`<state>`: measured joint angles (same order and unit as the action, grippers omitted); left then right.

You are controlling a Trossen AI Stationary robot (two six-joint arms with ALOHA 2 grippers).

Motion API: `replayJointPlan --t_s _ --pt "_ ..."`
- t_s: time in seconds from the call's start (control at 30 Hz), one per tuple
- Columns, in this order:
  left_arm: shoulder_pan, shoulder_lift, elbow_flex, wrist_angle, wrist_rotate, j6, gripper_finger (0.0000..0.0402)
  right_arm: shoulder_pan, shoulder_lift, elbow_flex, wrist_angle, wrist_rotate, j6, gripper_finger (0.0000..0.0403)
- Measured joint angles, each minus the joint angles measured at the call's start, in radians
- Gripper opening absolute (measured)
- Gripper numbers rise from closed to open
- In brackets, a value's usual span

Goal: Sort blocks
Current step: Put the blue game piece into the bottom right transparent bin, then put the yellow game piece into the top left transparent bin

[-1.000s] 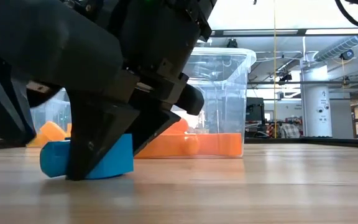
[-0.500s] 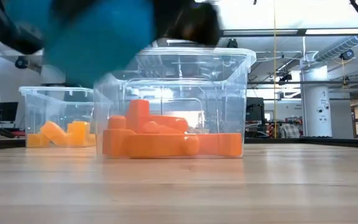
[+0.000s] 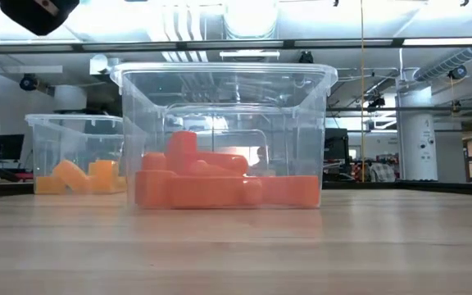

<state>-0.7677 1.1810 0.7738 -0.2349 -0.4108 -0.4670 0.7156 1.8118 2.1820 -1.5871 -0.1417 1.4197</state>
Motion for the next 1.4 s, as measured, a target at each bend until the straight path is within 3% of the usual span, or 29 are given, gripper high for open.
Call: replayJointPlan --t_s 0.2,0.47,0.73,0.93,1.03,1.2,1.27,1.4 --pt "0.007 -0.030 0.000 -0.007 -0.066 0.041 0.0000 0.140 -0.146 -0.161 0.019 -0.051 0.275 0.0152" --pt "0.049 -0.056 0.000 -0.016 -0.124 0.117 0.0000 0.257 -0.213 -0.393 0.018 -0.090 0.426 0.0154" --pt "0.103 -0.072 0.000 -0.017 -0.124 0.180 0.0000 0.258 -0.206 -0.469 0.039 -0.094 0.448 0.0268" --pt "0.126 -0.093 0.000 -0.018 -0.131 0.201 0.0000 0.257 -0.214 -0.437 0.052 -0.071 0.542 0.0290" --pt "0.134 -0.118 0.000 -0.017 -0.131 0.201 0.0000 0.239 -0.219 -0.374 0.055 0.093 0.586 0.0277" --pt "0.166 -0.177 0.005 -0.002 -0.132 0.216 0.0000 0.140 -0.220 -0.289 0.057 0.560 0.609 0.0235" --pt "0.189 -0.191 0.030 -0.002 -0.132 0.256 0.0000 0.072 -0.220 -0.262 0.070 0.664 0.545 0.0219" --pt "0.249 -0.191 0.130 -0.017 -0.132 0.353 0.0000 -0.088 -0.220 -0.223 0.169 0.749 0.257 0.0190"
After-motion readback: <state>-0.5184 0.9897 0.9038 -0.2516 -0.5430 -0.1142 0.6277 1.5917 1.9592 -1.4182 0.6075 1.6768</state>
